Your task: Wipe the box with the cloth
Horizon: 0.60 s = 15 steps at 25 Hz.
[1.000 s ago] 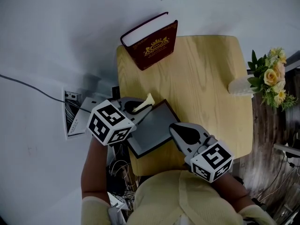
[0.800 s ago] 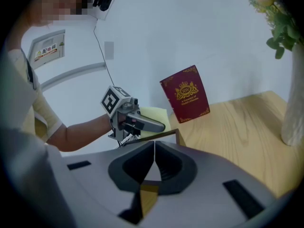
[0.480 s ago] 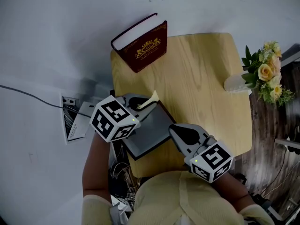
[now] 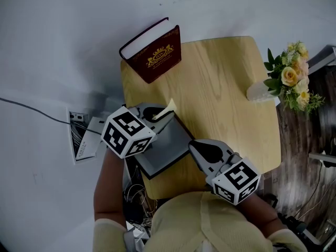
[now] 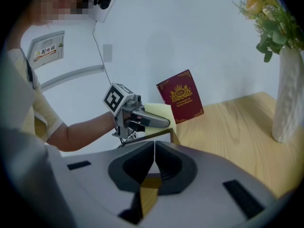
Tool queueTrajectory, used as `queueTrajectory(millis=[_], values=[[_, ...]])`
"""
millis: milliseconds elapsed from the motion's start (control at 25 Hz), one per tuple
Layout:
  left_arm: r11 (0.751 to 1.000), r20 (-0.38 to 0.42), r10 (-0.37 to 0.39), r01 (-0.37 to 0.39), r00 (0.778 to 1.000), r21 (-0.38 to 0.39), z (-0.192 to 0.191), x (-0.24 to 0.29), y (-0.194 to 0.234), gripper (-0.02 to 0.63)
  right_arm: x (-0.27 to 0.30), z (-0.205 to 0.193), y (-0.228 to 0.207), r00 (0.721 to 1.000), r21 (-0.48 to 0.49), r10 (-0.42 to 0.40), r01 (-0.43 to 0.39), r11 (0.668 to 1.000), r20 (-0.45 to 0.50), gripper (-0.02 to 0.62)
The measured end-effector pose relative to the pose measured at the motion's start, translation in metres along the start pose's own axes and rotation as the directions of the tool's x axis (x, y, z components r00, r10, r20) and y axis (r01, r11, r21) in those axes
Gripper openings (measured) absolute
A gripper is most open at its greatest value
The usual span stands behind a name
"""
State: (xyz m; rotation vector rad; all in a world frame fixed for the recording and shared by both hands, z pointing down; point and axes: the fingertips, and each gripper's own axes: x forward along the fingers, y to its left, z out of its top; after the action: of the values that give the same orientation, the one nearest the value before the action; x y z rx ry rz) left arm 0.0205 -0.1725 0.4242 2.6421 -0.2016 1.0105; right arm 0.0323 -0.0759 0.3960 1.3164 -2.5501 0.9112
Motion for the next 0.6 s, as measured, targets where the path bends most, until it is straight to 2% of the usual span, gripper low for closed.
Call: queueTrajectory(millis=[240,440,600], values=[[0.994,0.069,0.107,-0.107,0.992,0.0,0.008,-0.013,0.008,0.025,-0.003,0.001,0.002,1.0,-0.011,0.001,-0.001,1.0,0.006,0.031],[0.974,0.123,0.221,-0.225,0.968,0.027,0.019,-0.035,0.017,0.025,-0.004,0.002,0.004,1.0,-0.016,0.007,-0.007,1.0,0.016,0.031],[0.955,0.129,0.279,-0.289,0.952,0.067,0.025,-0.054,0.017,0.025,-0.005,0.004,0.008,1.0,-0.02,0.015,-0.014,1.0,0.023,0.031]])
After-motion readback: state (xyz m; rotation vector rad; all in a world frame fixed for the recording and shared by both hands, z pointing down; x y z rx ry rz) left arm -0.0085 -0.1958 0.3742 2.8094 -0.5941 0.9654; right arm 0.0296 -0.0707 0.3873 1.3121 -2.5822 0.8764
